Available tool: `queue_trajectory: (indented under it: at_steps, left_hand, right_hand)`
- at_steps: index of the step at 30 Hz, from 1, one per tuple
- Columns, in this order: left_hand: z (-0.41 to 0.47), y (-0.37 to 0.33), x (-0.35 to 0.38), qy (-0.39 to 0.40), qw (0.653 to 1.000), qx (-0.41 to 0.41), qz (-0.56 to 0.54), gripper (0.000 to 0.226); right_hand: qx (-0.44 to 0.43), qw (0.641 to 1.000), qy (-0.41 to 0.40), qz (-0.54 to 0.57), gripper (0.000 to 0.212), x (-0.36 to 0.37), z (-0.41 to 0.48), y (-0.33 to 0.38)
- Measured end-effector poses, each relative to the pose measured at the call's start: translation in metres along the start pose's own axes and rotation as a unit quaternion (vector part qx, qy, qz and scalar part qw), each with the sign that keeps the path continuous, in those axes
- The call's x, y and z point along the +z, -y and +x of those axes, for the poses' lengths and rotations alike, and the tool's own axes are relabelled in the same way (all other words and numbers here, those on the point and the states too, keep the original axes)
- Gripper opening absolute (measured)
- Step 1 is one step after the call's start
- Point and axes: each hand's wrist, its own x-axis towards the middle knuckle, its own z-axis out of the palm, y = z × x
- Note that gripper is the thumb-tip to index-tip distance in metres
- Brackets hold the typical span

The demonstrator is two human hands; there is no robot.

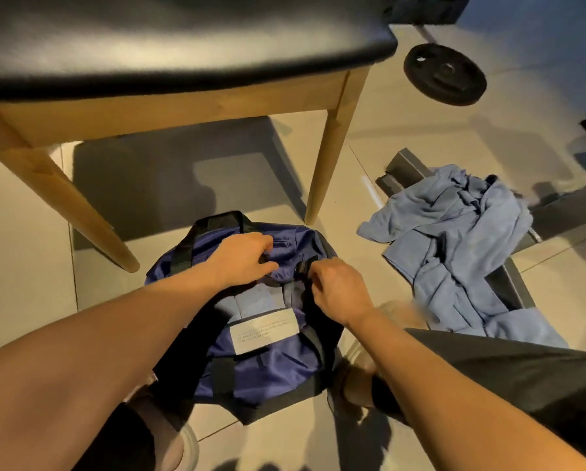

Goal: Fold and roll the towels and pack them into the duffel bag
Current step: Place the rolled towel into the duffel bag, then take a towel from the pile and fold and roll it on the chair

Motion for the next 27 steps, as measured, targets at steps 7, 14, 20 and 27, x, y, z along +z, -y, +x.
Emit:
queue_trajectory:
  at_steps: [7, 14, 20, 27]
  left_hand:
    - [0.076, -0.084, -0.02, -0.024, 0.994, 0.069, -0.081, 0.014]
    - [0.178, -0.162, 0.031, 0.008, 0.99, 0.074, -0.122, 0.032]
    - [0.25, -0.165, 0.1, 0.084, 0.996, 0.014, -0.033, 0.035]
    - [0.256, -0.158, 0.139, 0.062, 0.995, 0.008, 0.083, 0.02]
  right_hand:
    - [0.112, 0.993, -0.023, 0.011, 0.013, -0.033, 0.007, -0.095]
    - [0.29, 0.956, -0.021, -0.036, 0.035, -0.061, 0.011, -0.232]
    - [0.408, 0.913, -0.025, -0.004, 0.061, -0.058, 0.022, -0.31]
    - [0.394, 0.916, -0.005, 0.071, 0.042, -0.021, 0.021, -0.336]
